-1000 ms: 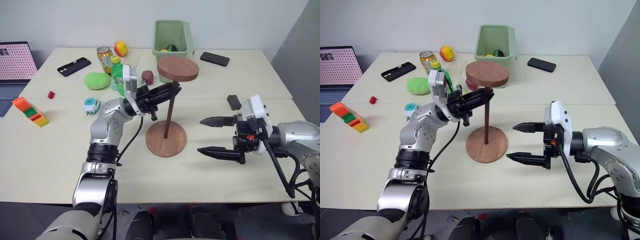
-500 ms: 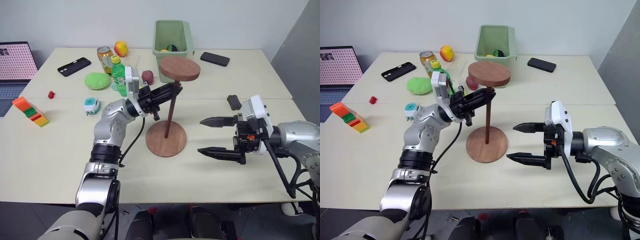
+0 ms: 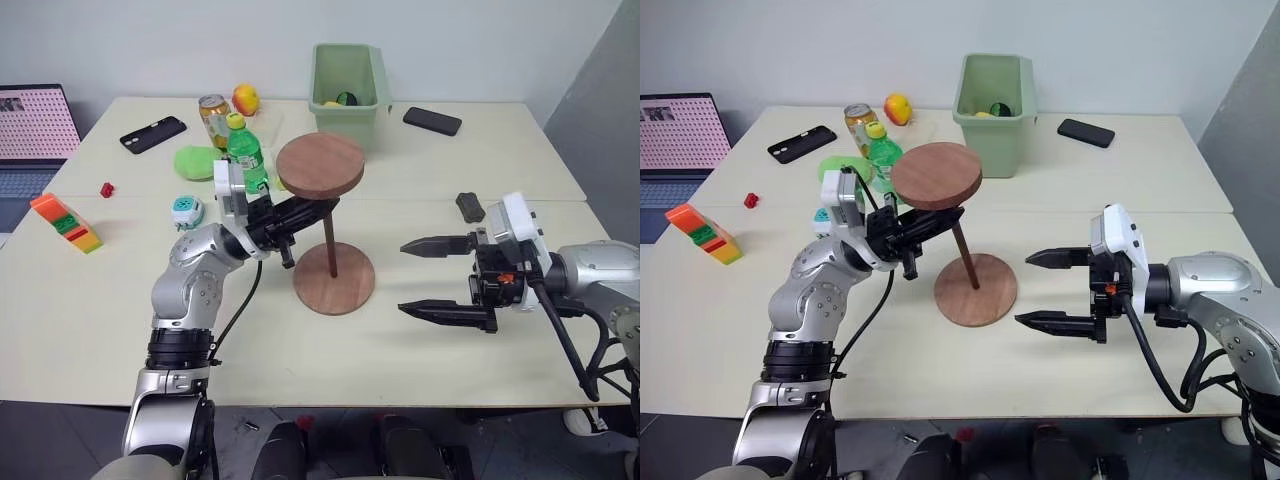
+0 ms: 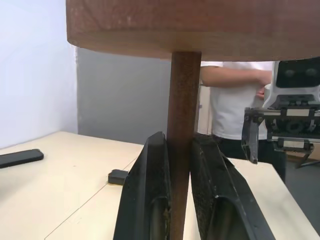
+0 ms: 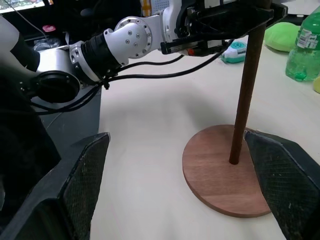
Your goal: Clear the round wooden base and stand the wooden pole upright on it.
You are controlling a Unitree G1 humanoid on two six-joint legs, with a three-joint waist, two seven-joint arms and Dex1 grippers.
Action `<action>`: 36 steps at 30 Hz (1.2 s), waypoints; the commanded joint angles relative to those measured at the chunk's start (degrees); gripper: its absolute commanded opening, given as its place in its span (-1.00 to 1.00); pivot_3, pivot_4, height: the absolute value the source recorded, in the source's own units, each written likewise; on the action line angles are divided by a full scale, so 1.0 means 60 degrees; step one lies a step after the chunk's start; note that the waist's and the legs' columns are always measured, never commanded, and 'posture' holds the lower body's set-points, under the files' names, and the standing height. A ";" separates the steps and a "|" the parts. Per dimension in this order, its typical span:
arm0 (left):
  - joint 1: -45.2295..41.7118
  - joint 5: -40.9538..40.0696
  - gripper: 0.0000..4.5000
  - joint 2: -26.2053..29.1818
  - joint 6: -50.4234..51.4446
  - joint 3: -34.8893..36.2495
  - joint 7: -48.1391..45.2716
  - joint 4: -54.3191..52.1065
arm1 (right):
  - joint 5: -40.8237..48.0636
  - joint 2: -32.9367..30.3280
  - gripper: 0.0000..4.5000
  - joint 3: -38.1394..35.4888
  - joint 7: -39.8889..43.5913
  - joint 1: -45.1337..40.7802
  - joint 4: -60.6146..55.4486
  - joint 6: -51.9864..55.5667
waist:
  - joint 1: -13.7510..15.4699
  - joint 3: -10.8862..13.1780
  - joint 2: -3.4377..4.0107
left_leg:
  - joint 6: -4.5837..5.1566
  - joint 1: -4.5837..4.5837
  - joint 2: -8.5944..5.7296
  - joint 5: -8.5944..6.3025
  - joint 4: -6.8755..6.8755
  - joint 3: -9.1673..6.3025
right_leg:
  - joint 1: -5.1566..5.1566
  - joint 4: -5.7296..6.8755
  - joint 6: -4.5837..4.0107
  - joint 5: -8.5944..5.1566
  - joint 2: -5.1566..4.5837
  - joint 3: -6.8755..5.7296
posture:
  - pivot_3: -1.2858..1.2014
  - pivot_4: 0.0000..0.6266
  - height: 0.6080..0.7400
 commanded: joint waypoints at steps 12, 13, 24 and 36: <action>0.0026 -0.0071 -0.31 0.0733 0.1696 -0.0690 -0.0167 0.0060 | 0.0231 0.0021 1.00 -0.0252 -0.0108 -0.0083 -0.0199 -0.0170 | -0.0013 0.0002 -0.0001 | 0.0006 -0.0006 -0.0004 -0.0003 -0.0014 0.0002 | -0.0002 -0.0023 0.0000 0.0001 0.0000 0.0001 | 0.03 -0.52 1.00; 0.0010 -0.0099 -0.23 0.0754 0.1715 -0.0665 -0.0174 0.0038 | 0.0248 0.0032 1.00 -0.0258 -0.0115 -0.0095 -0.0189 -0.0168 | -0.0007 0.0005 -0.0005 | 0.0006 -0.0020 -0.0001 -0.0003 -0.0011 -0.0004 | -0.0012 -0.0023 0.0000 0.0001 0.0001 -0.0006 | 0.03 -0.52 1.00; 0.0053 0.0028 0.71 0.1568 0.1672 -0.0472 -0.0543 -0.0357 | 0.0347 0.0075 1.00 -0.0259 -0.0205 -0.0175 -0.0106 -0.0191 | 0.0041 0.0004 -0.0004 | 0.0002 -0.0046 -0.0001 -0.0001 -0.0006 -0.0020 | -0.0021 -0.0040 0.0000 0.0001 -0.0003 -0.0025 | 0.03 -0.52 1.00; 0.0318 -0.0098 0.99 0.6479 0.2499 0.0071 -0.3727 -0.1108 | -0.0024 -0.0408 1.00 -0.0335 0.0334 0.0046 0.0320 -0.0464 | -0.0053 0.0019 -0.0008 | 0.0003 -0.0038 0.0003 -0.0002 -0.0072 -0.0007 | -0.0037 -0.0060 -0.0001 0.0001 -0.0001 -0.0017 | 0.03 -0.52 1.00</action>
